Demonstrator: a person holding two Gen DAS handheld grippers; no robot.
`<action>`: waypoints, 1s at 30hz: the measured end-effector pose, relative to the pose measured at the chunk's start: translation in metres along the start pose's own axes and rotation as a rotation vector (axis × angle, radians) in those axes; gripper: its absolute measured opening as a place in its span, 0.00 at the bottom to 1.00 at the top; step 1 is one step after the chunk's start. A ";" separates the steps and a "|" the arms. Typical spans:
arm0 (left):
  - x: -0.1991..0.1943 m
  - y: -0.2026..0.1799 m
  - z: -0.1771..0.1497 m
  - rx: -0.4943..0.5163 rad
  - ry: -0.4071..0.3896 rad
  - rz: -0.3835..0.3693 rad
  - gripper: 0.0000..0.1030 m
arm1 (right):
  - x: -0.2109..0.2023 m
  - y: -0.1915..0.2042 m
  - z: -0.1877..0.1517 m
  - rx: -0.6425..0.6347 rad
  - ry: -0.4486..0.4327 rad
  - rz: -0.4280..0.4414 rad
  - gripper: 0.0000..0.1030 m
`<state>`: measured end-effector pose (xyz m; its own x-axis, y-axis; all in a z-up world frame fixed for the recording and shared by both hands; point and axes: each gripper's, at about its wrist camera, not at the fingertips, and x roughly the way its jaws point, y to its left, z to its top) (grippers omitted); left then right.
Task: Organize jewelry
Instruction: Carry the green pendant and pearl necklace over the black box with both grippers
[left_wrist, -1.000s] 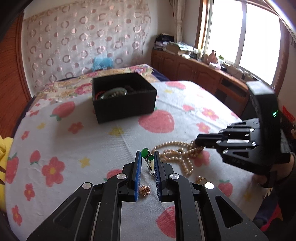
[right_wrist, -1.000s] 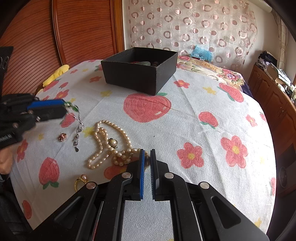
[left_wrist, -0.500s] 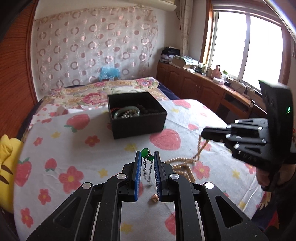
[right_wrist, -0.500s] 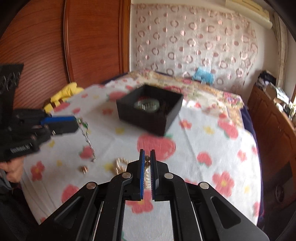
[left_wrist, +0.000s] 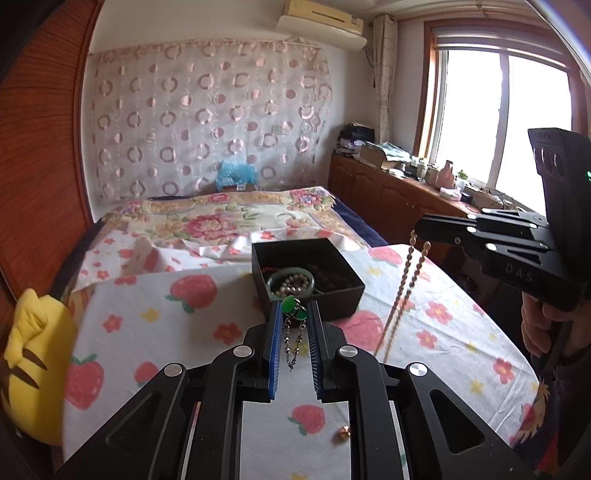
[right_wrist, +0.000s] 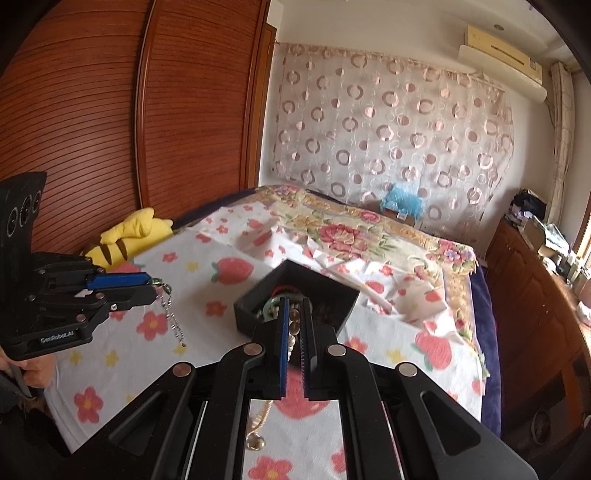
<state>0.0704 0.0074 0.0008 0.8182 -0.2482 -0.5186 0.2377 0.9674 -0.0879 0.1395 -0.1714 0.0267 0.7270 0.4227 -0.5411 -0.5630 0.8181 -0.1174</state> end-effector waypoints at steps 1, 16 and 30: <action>-0.001 0.001 0.001 0.002 -0.001 0.001 0.12 | 0.000 0.001 0.002 0.001 -0.004 -0.002 0.06; 0.017 0.010 0.025 0.025 -0.001 0.030 0.12 | 0.013 -0.017 0.064 0.002 -0.083 -0.057 0.06; 0.048 0.012 0.043 0.031 0.036 0.034 0.12 | 0.038 -0.045 0.111 0.047 -0.105 -0.077 0.06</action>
<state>0.1345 0.0055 0.0112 0.8071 -0.2123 -0.5509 0.2264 0.9731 -0.0432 0.2359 -0.1492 0.1039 0.8058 0.3946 -0.4416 -0.4870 0.8658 -0.1149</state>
